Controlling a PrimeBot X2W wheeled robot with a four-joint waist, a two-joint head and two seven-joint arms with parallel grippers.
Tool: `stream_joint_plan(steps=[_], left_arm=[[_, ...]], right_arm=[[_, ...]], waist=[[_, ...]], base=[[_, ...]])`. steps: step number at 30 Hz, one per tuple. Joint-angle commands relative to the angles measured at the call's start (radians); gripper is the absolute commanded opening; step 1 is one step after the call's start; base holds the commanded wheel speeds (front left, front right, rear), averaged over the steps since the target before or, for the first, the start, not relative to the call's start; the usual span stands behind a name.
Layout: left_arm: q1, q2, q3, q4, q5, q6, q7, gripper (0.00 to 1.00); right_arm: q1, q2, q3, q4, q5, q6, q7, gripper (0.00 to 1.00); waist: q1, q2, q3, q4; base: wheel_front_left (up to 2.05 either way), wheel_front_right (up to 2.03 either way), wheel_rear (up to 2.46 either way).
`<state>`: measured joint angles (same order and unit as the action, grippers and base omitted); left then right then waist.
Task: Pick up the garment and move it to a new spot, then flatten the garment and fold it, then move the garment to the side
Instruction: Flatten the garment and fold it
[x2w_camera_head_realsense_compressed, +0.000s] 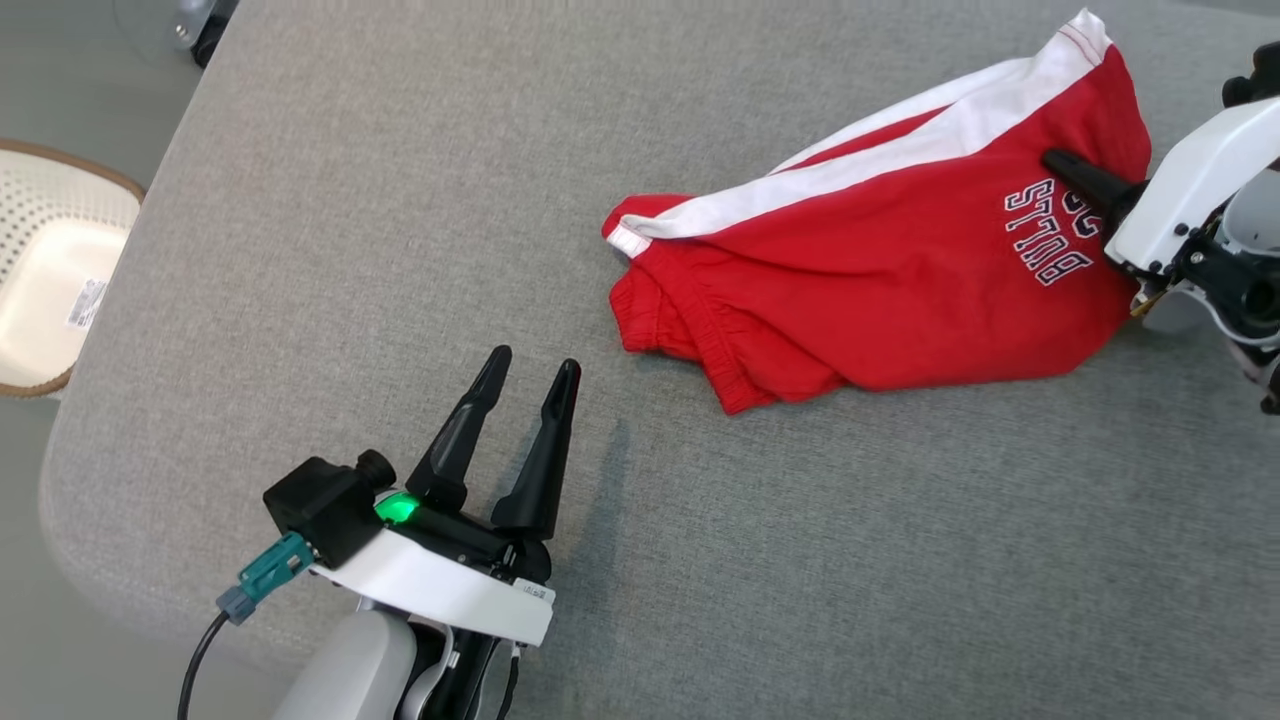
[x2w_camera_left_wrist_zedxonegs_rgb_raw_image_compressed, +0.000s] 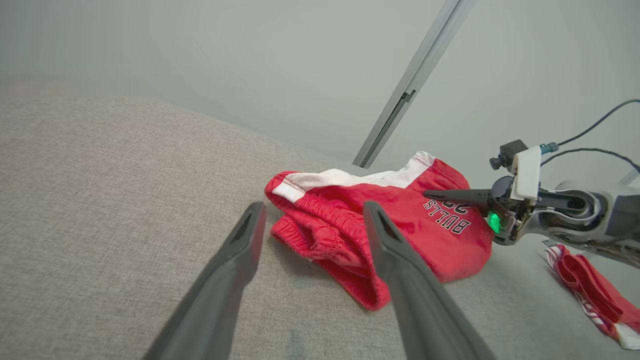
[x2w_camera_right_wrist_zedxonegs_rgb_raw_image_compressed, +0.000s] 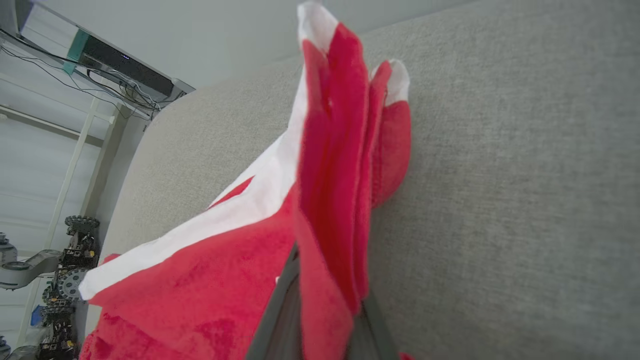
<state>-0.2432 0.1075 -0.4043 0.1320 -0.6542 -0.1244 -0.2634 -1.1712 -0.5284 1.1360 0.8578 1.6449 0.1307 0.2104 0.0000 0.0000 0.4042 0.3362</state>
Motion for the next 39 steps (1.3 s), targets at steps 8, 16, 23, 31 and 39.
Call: stream_joint_plan(steps=[8, 16, 23, 31, 39], left_arm=[[0.05, -0.003, 0.053, 0.001, 0.042, -0.006, -0.001, 1.0], [0.094, -0.009, 0.083, -0.007, 0.074, -0.006, -0.001, 1.0], [0.121, -0.008, 0.098, -0.026, 0.125, -0.007, -0.001, 1.0], [0.143, -0.027, 0.196, -0.03, 0.229, 0.003, -0.001, 1.0], [0.156, -0.051, 0.251, 0.013, 0.275, -0.002, -0.001, 1.0]], right_arm=[[0.128, -0.012, -0.061, -0.089, 0.044, 0.0, -0.085, 0.0], [0.246, -0.031, -0.103, -0.176, 0.051, 0.0, -0.15, 0.0], [0.337, -0.072, -0.136, -0.227, 0.024, 0.0, -0.228, 0.0], [0.363, -0.116, -0.149, -0.227, -0.023, 0.0, -0.277, 0.0], [0.337, -0.109, -0.138, -0.247, -0.076, 0.0, -0.296, 0.0]], waist=[[0.0, 0.0, -0.112, -0.093], [0.0, 0.0, -0.178, -0.18], [0.0, 0.0, -0.194, -0.223], [0.0, 0.0, -0.198, -0.23], [0.0, 0.0, -0.206, -0.202]], base=[[0.0, 0.0, 0.0], [0.0, 0.0, 0.0], [0.0, 0.0, 0.0], [0.0, 0.0, 0.0], [0.0, 0.0, 0.0]])
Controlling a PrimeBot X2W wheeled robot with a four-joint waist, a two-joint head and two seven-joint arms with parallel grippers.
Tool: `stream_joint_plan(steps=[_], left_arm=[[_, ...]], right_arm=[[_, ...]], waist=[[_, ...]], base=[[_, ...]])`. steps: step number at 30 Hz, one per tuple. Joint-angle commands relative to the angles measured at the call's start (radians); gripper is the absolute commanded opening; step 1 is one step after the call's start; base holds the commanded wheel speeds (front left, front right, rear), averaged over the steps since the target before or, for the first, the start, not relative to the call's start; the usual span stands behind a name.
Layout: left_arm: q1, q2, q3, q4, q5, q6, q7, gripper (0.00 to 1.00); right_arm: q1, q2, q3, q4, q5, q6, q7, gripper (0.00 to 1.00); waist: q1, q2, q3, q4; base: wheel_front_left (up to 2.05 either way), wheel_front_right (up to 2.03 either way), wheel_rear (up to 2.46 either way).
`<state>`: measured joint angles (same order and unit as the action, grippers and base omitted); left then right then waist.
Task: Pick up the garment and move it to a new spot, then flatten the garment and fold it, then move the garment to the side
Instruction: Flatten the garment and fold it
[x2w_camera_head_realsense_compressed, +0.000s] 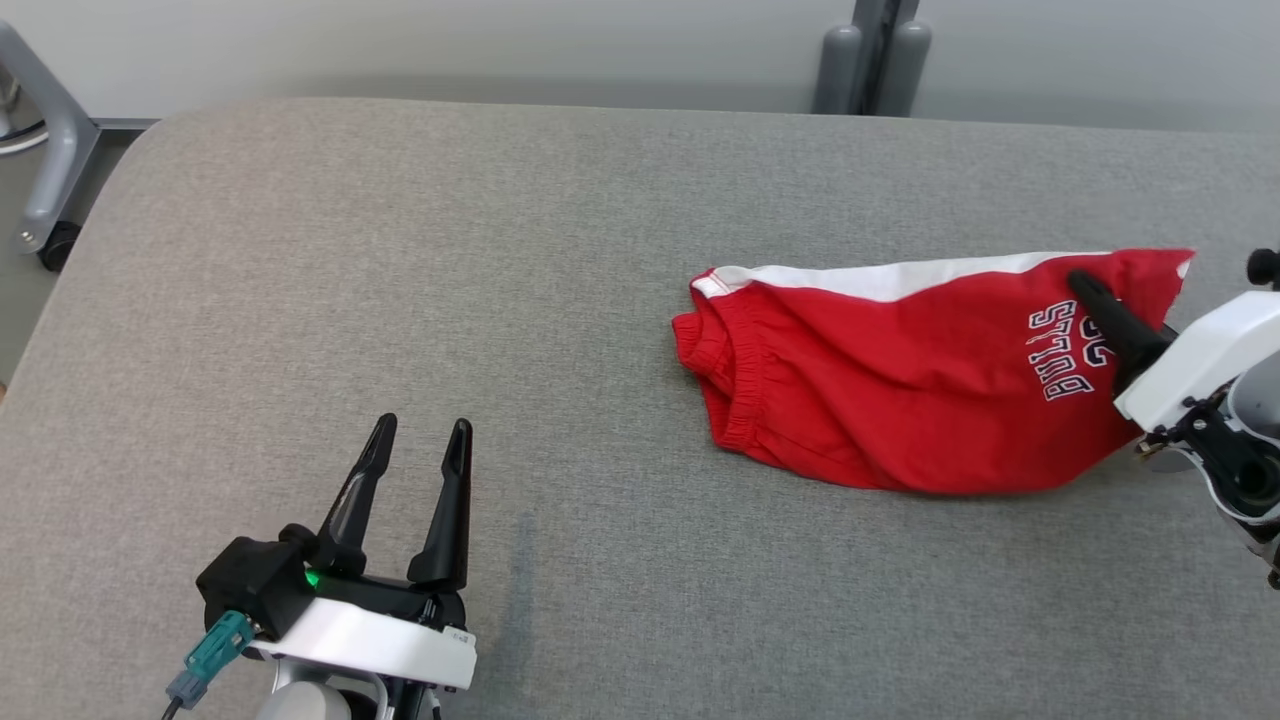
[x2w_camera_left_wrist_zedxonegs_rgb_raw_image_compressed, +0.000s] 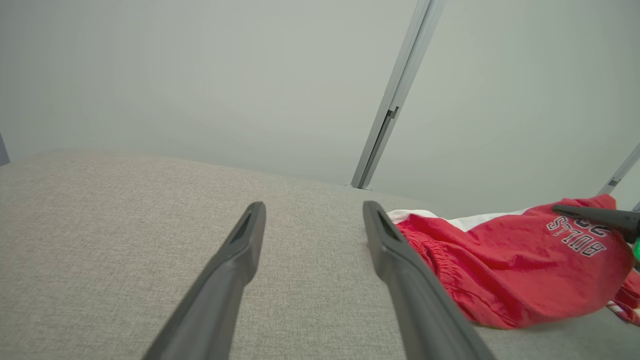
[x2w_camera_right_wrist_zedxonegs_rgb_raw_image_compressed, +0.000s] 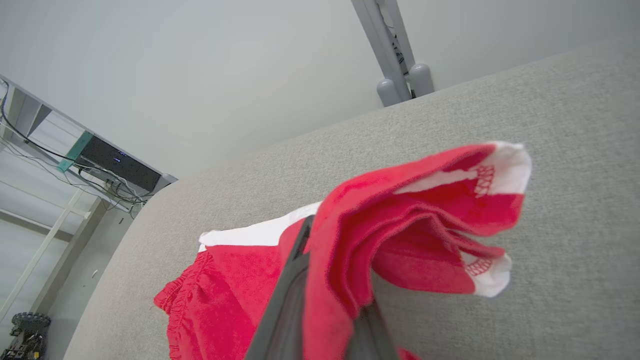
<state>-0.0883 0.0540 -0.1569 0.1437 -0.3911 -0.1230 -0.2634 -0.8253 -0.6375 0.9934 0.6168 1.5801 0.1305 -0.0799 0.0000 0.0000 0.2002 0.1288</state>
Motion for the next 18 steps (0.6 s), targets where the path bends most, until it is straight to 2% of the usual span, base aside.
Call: stream_joint_plan(steps=[1, 8, 12, 13, 18], left_arm=[[0.001, 0.001, 0.003, 0.005, 0.01, -0.004, -0.001, 1.0], [0.001, -0.001, -0.02, 0.012, -0.017, -0.004, -0.001, 1.0], [-0.002, -0.002, -0.033, 0.018, -0.031, 0.005, -0.001, 1.0], [-0.005, -0.002, -0.04, 0.021, -0.039, 0.008, -0.001, 1.0], [-0.014, -0.001, -0.059, 0.026, -0.052, 0.012, -0.001, 1.0]], right_arm=[[-0.015, 0.003, 0.013, -0.007, -0.026, 0.0, -0.007, 0.0], [-0.068, 0.067, 0.054, 0.001, -0.074, 0.0, 0.021, 0.0], [-0.098, 0.138, 0.078, 0.045, -0.079, 0.0, 0.061, 0.0], [-0.113, 0.178, 0.09, 0.088, -0.083, 0.0, 0.081, 0.0], [-0.148, 0.283, 0.111, 0.211, -0.087, 0.0, 0.116, 0.0]], waist=[[0.0, 0.0, -0.004, 0.01], [0.0, 0.0, -0.005, 0.042], [0.0, 0.0, -0.003, 0.067], [0.0, 0.0, -0.002, 0.079], [0.0, 0.0, 0.008, 0.111]], base=[[0.0, 0.0, 0.0], [0.0, 0.0, 0.0], [0.0, 0.0, 0.0], [0.0, 0.0, 0.0], [0.0, 0.0, 0.0]])
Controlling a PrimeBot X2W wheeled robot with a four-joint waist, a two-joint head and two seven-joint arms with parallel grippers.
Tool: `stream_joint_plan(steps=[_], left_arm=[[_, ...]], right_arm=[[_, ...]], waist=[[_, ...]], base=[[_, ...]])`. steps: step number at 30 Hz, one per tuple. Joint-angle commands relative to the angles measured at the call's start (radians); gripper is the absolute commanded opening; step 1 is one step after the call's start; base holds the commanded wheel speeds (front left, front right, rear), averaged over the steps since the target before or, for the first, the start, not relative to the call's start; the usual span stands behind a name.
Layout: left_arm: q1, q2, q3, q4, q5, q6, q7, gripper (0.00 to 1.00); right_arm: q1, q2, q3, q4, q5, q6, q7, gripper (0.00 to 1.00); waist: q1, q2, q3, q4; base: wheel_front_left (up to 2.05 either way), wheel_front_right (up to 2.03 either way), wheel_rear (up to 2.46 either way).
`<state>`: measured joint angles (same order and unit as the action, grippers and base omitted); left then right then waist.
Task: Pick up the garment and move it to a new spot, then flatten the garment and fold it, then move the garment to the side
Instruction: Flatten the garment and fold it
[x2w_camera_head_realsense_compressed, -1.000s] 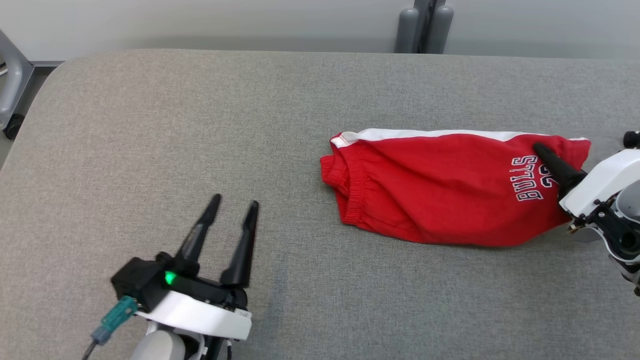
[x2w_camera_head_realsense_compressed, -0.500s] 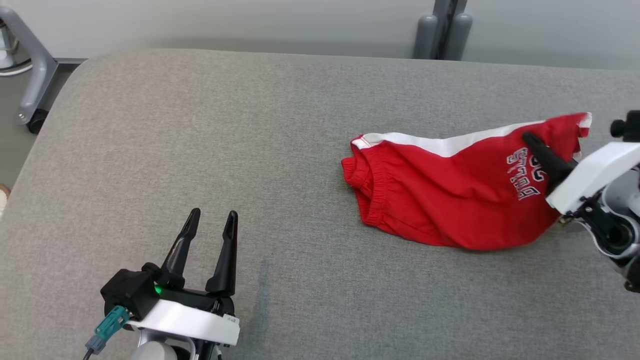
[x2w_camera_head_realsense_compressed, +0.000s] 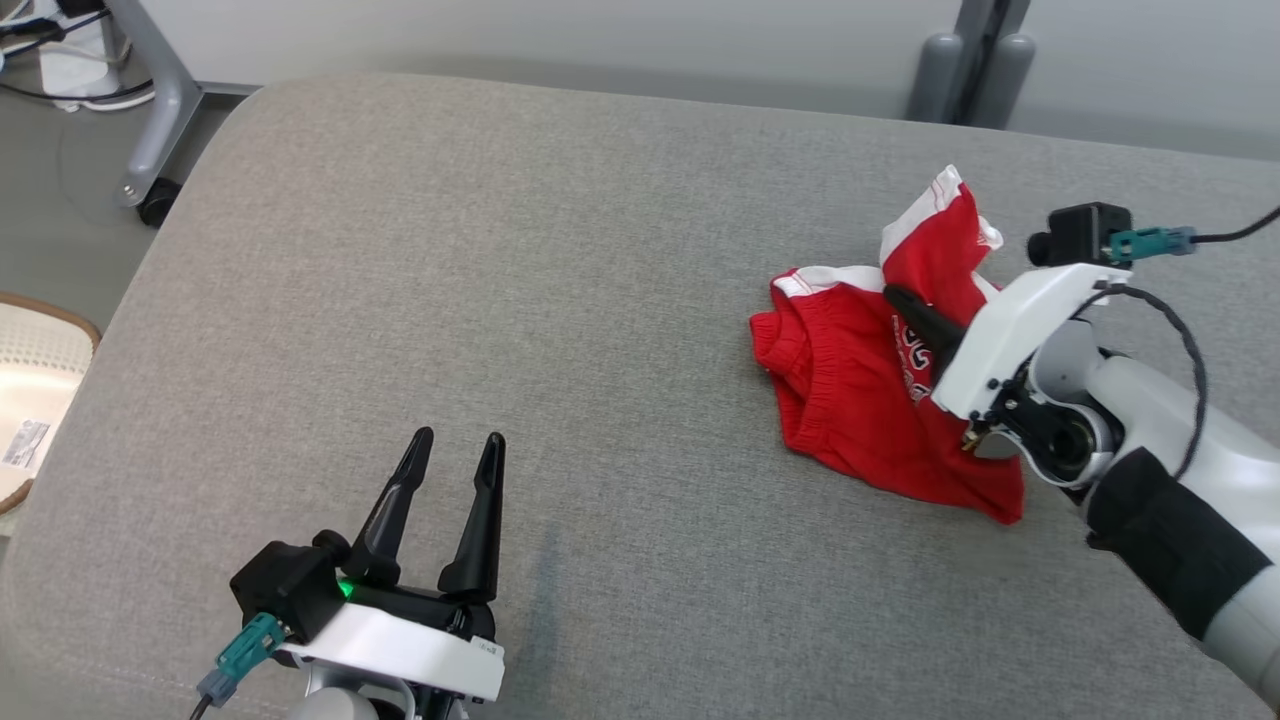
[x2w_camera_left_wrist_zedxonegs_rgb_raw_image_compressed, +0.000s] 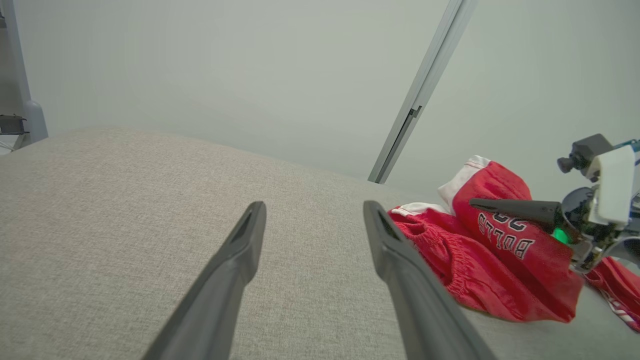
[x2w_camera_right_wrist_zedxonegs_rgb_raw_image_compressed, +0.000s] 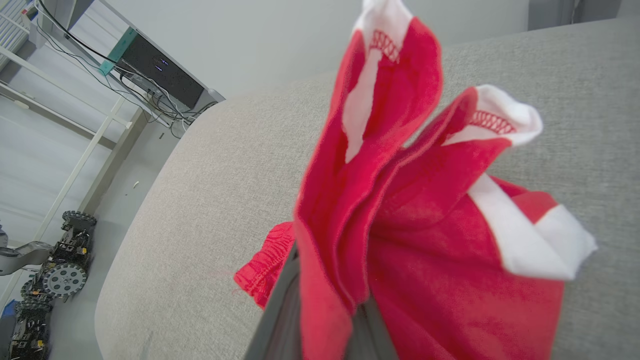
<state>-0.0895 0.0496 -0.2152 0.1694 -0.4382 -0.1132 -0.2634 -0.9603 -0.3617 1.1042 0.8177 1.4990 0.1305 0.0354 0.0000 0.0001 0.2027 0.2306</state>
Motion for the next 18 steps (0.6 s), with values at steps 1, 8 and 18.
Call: stream_joint_plan(steps=[1, 8, 18], left_arm=[[-0.015, 0.003, -0.003, 0.001, -0.007, 0.003, -0.001, 1.0], [-0.022, 0.003, -0.002, 0.004, -0.015, 0.009, -0.001, 1.0], [-0.016, 0.003, 0.009, 0.014, 0.001, 0.007, -0.001, 1.0]], right_arm=[[-0.022, 0.024, 0.001, 0.033, -0.007, 0.0, 0.0, 0.0], [-0.038, 0.104, 0.027, 0.105, -0.018, 0.0, 0.035, 0.0], [-0.023, 0.113, 0.047, 0.017, -0.042, 0.0, -0.039, 1.0]], waist=[[0.0, -0.0001, 0.008, 0.015], [0.0, -0.0001, 0.02, 0.035], [0.0, -0.0001, -0.002, -0.023]], base=[[0.0, 0.0, 0.0], [0.0, 0.0, 0.0], [0.0, 0.0, 0.0]])
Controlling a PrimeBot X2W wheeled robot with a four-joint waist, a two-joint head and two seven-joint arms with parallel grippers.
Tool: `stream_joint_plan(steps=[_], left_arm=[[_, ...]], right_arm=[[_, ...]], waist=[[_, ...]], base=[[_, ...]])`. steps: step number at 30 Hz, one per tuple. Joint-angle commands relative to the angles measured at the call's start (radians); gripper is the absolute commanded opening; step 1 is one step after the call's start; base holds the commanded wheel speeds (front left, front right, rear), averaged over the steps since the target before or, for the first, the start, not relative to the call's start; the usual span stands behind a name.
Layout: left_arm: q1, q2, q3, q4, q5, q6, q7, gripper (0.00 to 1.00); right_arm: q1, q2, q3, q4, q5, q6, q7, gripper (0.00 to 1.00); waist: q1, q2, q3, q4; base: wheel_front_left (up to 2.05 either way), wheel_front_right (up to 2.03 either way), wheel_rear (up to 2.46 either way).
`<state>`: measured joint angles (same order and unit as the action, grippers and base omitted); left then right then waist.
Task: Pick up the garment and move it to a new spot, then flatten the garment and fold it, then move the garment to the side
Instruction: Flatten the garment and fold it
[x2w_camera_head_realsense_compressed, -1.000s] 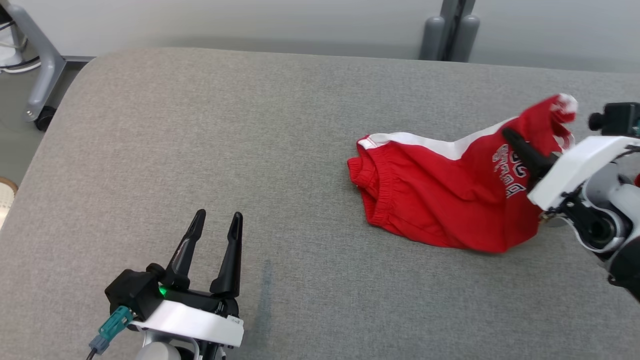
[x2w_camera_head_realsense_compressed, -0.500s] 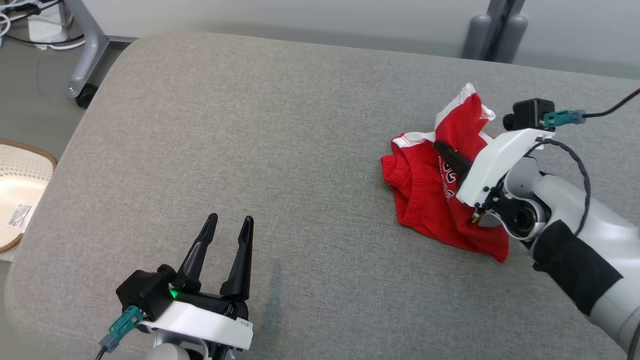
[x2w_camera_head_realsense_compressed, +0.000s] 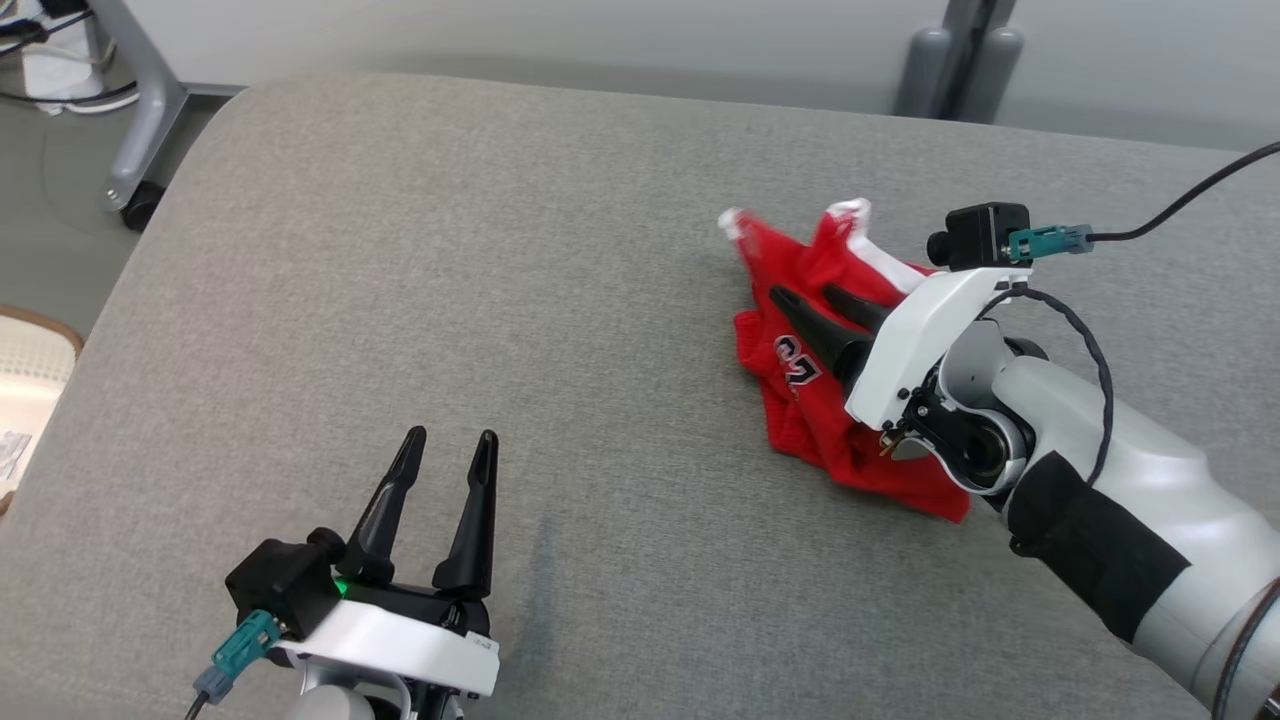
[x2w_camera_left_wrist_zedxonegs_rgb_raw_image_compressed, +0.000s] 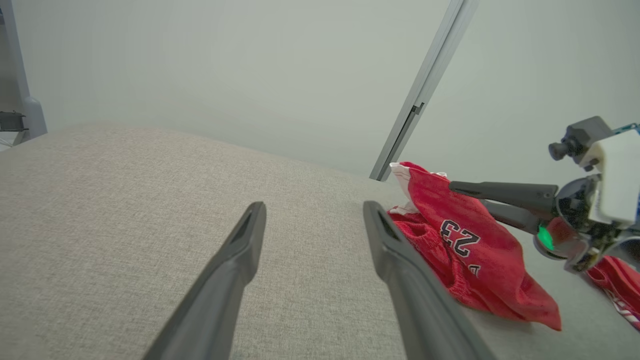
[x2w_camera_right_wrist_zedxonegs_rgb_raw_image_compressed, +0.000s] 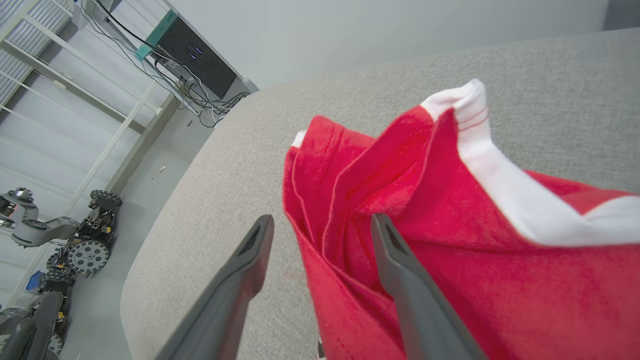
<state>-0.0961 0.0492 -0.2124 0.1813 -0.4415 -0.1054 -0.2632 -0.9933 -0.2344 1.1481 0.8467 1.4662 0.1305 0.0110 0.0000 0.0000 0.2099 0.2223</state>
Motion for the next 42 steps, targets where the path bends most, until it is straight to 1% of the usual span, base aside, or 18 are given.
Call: stream_joint_plan(steps=[1, 5, 9, 13, 15, 17, 18, 21, 22, 23, 24, 29, 32, 38, 42], left_arm=[[-0.007, 0.003, 0.009, 0.002, 0.008, -0.001, -0.001, 1.0], [0.007, 0.003, 0.019, -0.004, 0.017, -0.003, -0.001, 1.0], [0.018, 0.003, 0.032, -0.01, 0.022, -0.005, -0.001, 1.0], [0.021, 0.003, 0.033, -0.021, 0.024, -0.007, -0.001, 1.0], [0.026, 0.003, 0.034, -0.025, 0.022, -0.008, -0.001, 1.0], [0.03, 0.003, 0.034, -0.027, 0.02, -0.008, -0.001, 1.0], [0.027, 0.003, 0.033, -0.027, 0.021, -0.009, -0.001, 1.0], [0.023, 0.003, 0.031, -0.026, 0.022, -0.011, -0.001, 1.0], [0.02, 0.003, 0.03, -0.026, 0.022, -0.012, -0.001, 1.0], [0.017, 0.004, 0.028, -0.025, 0.022, -0.012, -0.001, 1.0], [0.014, 0.004, 0.024, -0.025, 0.022, -0.013, -0.001, 1.0], [0.007, 0.003, 0.02, -0.021, 0.011, -0.015, -0.001, 1.0], [0.007, 0.003, 0.017, -0.019, 0.003, -0.014, -0.001, 1.0], [0.0, 0.003, 0.003, -0.015, -0.012, -0.012, -0.001, 1.0], [0.004, 0.003, 0.004, -0.014, -0.017, -0.006, -0.001, 1.0]], right_arm=[[0.013, -0.022, 0.003, -0.028, -0.012, 0.0, -0.028, 1.0], [0.026, -0.071, -0.004, -0.107, -0.025, 0.0, -0.093, 1.0], [0.045, -0.143, -0.03, -0.175, -0.039, 0.0, -0.185, 1.0], [0.074, -0.216, -0.077, -0.192, -0.068, 0.0, -0.256, 1.0], [0.103, -0.237, -0.115, -0.185, -0.08, 0.0, -0.271, 1.0], [0.133, -0.247, -0.153, -0.175, -0.095, 0.0, -0.276, 1.0], [0.154, -0.245, -0.194, -0.166, -0.119, 0.0, -0.277, 1.0], [0.188, -0.216, -0.234, -0.142, -0.169, 0.0, -0.277, 1.0], [0.199, -0.2, -0.238, -0.134, -0.178, 0.0, -0.276, 0.87], [0.202, -0.19, -0.236, -0.121, -0.191, 0.0, -0.276, 0.37], [0.199, -0.183, -0.232, -0.104, -0.203, 0.0, -0.276, 0.01], [0.17, -0.121, -0.2, -0.026, -0.257, 0.0, -0.268, 0.0], [0.158, -0.087, -0.18, 0.02, -0.279, 0.0, -0.245, 0.0], [0.152, -0.014, -0.176, 0.105, -0.254, 0.0, -0.189, 0.0], [0.165, 0.028, -0.159, 0.115, -0.245, 0.0, -0.166, 0.0]], waist=[[0.0, 0.0, -0.013, -0.023], [0.0, 0.0, -0.03, -0.055], [0.0, 0.0, -0.042, -0.084], [0.0, 0.0, -0.048, -0.097], [0.0, 0.0, -0.049, -0.1], [0.0, 0.0, -0.05, -0.102], [0.0, 0.0, -0.05, -0.103], [0.0, 0.0, -0.049, -0.101], [0.0, 0.0, -0.049, -0.1], [0.0, 0.0, -0.048, -0.097], [0.0, 0.0, -0.047, -0.092], [0.0, 0.0, -0.041, -0.06], [0.0, 0.0, -0.037, -0.038], [0.0, 0.0, -0.026, 0.01], [0.0, 0.0, -0.018, 0.04]], base=[[0.0, 0.0, 0.0], [0.0, 0.0, 0.0], [0.0, 0.0, 0.0], [0.0, 0.0, 0.0], [0.0, 0.0, 0.0], [0.0, 0.0, 0.0], [0.0, 0.0, 0.0], [0.0, 0.0, 0.0], [0.0, 0.0, 0.0], [0.0, 0.0, 0.0], [0.0, 0.0, 0.0], [0.0, 0.0, 0.0], [0.0, 0.0, 0.0], [0.0, 0.0, 0.0], [0.0, 0.0, 0.0]])
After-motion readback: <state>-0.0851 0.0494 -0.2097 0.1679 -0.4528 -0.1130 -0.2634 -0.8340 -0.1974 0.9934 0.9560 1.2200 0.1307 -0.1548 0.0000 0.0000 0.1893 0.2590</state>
